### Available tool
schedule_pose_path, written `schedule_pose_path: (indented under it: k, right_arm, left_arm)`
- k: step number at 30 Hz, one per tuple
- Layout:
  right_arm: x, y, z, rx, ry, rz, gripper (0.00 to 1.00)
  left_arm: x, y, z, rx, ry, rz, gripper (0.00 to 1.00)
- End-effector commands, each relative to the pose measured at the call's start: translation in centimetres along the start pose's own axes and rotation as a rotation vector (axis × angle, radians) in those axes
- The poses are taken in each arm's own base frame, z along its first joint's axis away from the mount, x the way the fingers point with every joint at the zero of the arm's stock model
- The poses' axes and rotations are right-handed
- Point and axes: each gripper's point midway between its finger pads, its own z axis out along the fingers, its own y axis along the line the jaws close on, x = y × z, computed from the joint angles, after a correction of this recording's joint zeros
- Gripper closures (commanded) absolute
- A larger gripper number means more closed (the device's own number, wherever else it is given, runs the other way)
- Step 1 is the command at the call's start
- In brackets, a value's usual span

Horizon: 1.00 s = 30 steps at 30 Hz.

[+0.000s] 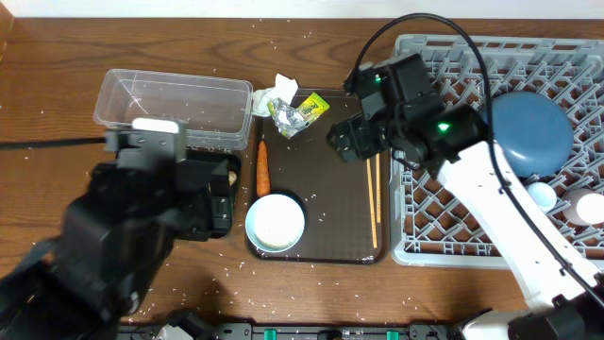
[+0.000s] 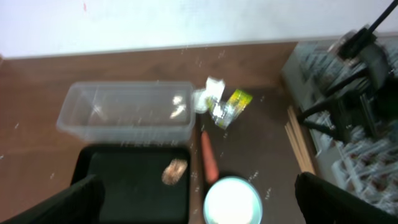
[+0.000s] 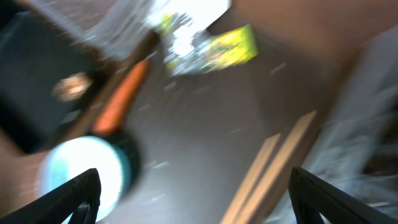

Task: Sort waste into correct bins and load items into the dishwasher rack

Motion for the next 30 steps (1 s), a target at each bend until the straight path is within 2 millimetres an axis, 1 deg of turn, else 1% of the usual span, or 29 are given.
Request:
schedule_pose_path:
  k: [1, 4, 7, 9, 13, 15, 17, 20, 22, 24, 27, 30]
  right_arm:
    - [1.5, 2.3, 1.7, -0.137, 0.103, 0.223, 0.15]
    - [2.5, 2.0, 3.0, -0.126, 0.155, 0.249, 0.17]
    - [3.4, 1.7, 3.9, -0.117, 0.2, 0.275, 0.18]
    - [4.1, 1.7, 4.3, -0.111, 0.232, 0.288, 0.18]
    - [5.1, 1.5, 4.2, -0.086, 0.272, 0.289, 0.21]
    - [5.1, 1.3, 4.1, -0.083, 0.27, 0.292, 0.23]
    - [4.8, 1.0, 3.8, -0.081, 0.256, 0.299, 0.23]
    - [4.1, 0.3, 3.0, -0.078, 0.223, 0.306, 0.22]
    - [3.6, 0.0, 2.4, -0.077, 0.195, 0.296, 0.22]
    - [2.9, -0.4, 1.4, -0.068, 0.154, 0.299, 0.23]
    - [1.4, -1.0, -0.7, -0.067, 0.07, 0.3, 0.23]
    - [0.1, -1.4, -3.1, -0.066, -0.014, 0.299, 0.22]
  left_arm:
    - [1.2, 0.3, 1.5, -0.058, 0.079, 0.006, 0.02]
    - [2.2, 0.0, 2.9, -0.085, 0.159, 0.009, 0.02]
    - [3.2, -0.2, 4.2, -0.115, 0.234, 0.041, 0.02]
    - [4.1, 0.2, 5.1, -0.158, 0.297, 0.017, 0.02]
    - [5.8, 1.2, 6.9, -0.224, 0.421, -0.04, 0.02]
    - [6.9, 1.2, 8.0, -0.209, 0.489, -0.086, 0.02]
    - [7.9, 1.3, 8.9, -0.193, 0.548, -0.124, 0.02]
    - [9.0, 0.7, 10.6, -0.121, 0.614, -0.114, 0.02]
    - [9.4, -0.1, 11.9, -0.066, 0.626, -0.085, 0.02]
    - [9.9, -0.5, 13.3, -0.046, 0.628, -0.068, 0.02]
    - [10.6, -1.1, 15.3, -0.022, 0.628, -0.06, 0.02]
    - [10.8, -1.7, 17.5, 0.003, 0.612, -0.06, 0.02]
